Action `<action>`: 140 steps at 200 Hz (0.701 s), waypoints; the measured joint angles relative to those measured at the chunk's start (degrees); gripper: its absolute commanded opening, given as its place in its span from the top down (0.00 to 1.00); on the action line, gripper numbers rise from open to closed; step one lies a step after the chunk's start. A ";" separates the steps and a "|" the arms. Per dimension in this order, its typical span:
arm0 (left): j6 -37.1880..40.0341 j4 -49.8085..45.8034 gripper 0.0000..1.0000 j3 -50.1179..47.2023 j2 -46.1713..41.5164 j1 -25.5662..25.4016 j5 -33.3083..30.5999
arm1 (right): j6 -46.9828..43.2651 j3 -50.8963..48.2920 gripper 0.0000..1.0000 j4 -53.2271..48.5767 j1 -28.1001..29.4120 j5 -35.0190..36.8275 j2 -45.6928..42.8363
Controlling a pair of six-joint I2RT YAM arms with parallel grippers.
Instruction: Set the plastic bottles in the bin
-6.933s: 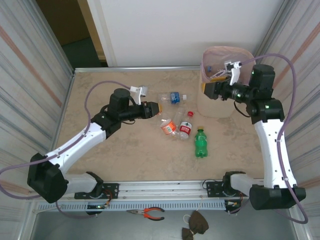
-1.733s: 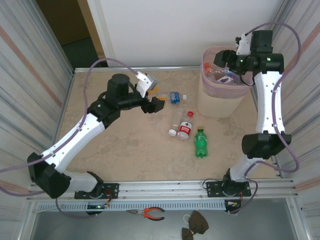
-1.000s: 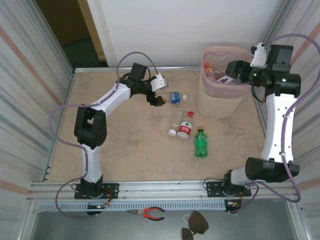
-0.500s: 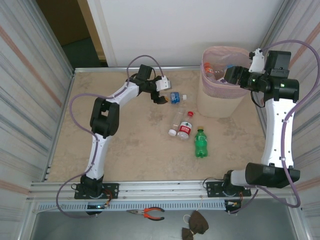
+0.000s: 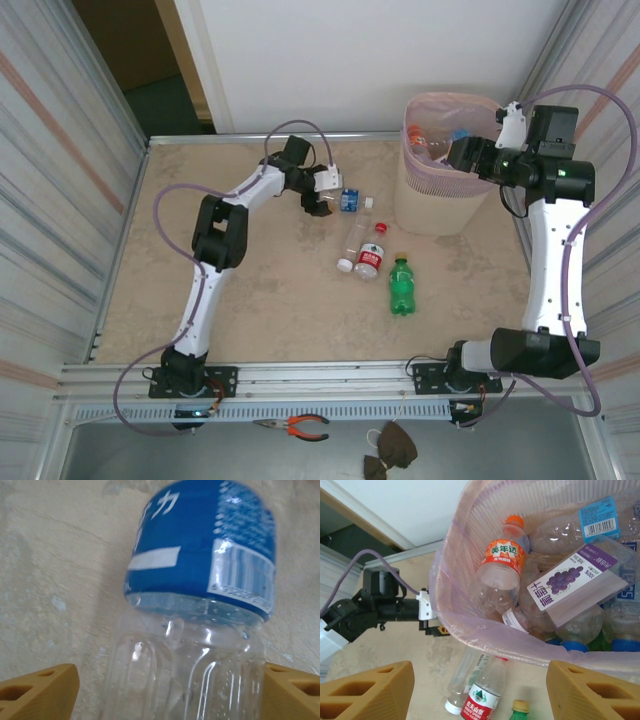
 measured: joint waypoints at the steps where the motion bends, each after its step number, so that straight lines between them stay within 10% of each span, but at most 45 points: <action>1: 0.13 -0.04 0.20 0.02 0.02 -0.04 -0.07 | 0.00 -0.02 0.31 0.04 0.00 0.00 0.02; 140: -0.20 0.24 0.43 -3.80 -1.77 -0.55 -3.02 | 0.11 -1.51 0.33 1.73 0.00 -0.02 -1.81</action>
